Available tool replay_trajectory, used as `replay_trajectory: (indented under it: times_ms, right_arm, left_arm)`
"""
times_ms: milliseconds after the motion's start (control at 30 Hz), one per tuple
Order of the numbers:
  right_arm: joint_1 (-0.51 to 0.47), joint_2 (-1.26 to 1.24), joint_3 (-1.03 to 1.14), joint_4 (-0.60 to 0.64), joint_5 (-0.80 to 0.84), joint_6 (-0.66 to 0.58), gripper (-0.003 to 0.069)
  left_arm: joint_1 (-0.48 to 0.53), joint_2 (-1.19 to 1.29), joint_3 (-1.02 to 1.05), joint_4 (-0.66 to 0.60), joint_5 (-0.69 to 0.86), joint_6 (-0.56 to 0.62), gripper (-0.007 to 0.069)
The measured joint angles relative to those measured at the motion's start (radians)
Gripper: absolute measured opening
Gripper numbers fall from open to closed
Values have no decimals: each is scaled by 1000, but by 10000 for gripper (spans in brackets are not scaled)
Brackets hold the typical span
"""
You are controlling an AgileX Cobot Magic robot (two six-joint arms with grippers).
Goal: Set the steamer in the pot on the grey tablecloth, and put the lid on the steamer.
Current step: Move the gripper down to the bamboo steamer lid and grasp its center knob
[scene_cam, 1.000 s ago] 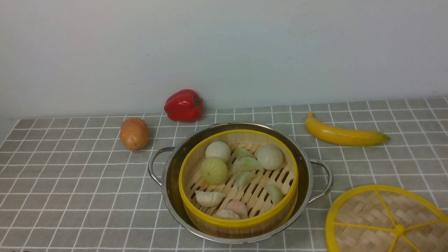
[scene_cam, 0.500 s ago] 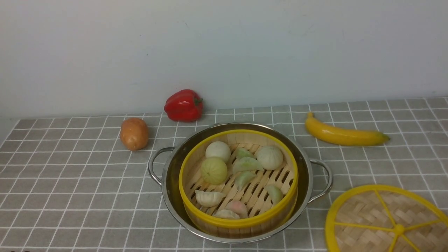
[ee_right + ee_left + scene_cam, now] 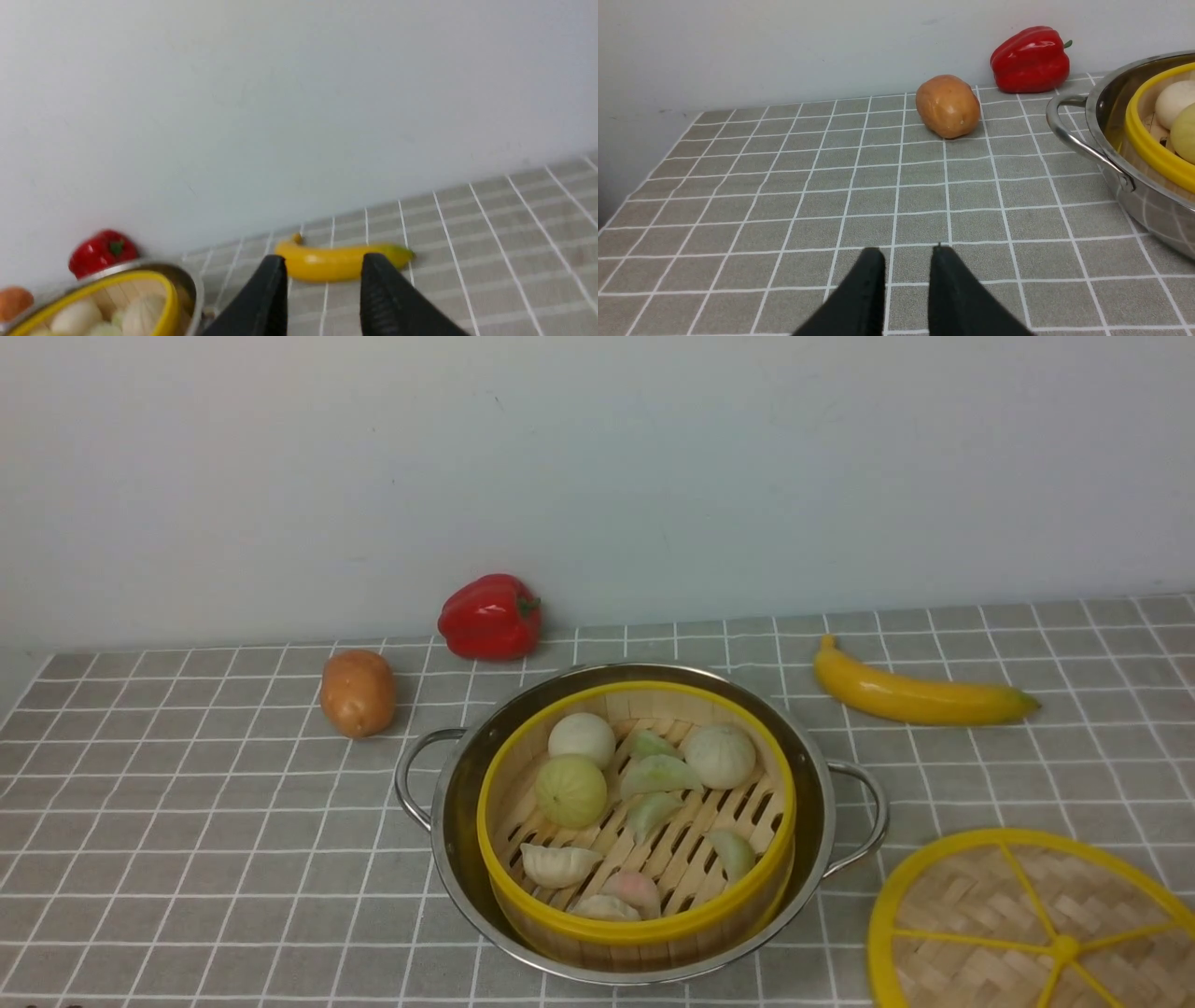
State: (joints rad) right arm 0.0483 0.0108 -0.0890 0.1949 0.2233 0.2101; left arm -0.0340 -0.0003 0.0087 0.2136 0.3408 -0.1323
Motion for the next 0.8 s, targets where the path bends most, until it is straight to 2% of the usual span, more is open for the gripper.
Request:
replay_trajectory:
  times_ms: [100,300,500,633,800]
  right_arm:
    - [0,58,-157,13,88,-33,243]
    - [0,229,-469,52,527,-125,243]
    - [0,337,-590,67,651,-164,243]
    - [0,509,-697,42,955,-338,243]
    - [11,690,-749,53,1000,-418,243]
  left_arm:
    - [0,0,0,1,0,0,149]
    - [0,0,0,1,-1,0,160]
    - [0,0,0,1,-1,0,170]
    - [0,0,0,1,-1,0,181]
    - [0,0,0,1,-1,0,191]
